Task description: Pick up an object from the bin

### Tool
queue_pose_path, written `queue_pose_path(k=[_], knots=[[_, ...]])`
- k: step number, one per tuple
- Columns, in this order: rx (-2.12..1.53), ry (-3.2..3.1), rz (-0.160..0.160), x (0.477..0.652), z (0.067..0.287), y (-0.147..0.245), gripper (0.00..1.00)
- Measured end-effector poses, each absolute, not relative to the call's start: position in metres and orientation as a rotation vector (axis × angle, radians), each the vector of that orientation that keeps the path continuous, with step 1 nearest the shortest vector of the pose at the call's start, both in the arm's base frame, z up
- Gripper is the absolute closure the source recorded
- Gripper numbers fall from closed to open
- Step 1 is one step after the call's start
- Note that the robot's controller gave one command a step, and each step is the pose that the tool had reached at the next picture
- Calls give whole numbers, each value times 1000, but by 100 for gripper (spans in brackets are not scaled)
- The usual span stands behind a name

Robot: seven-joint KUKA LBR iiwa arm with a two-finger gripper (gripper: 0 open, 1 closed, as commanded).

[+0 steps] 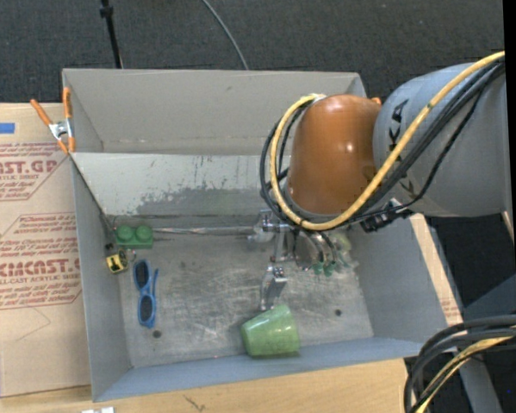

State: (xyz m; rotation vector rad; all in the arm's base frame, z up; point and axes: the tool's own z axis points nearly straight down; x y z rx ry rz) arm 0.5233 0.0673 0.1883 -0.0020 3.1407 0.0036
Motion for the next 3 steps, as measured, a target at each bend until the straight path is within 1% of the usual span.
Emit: queue_pose_path(k=[1, 2, 3], knots=[[57, 3137, 3, 508, 115, 46, 0], [-29, 3144, -4, 490, 110, -19, 0], [57, 3135, 4, 515, 71, -55, 0]])
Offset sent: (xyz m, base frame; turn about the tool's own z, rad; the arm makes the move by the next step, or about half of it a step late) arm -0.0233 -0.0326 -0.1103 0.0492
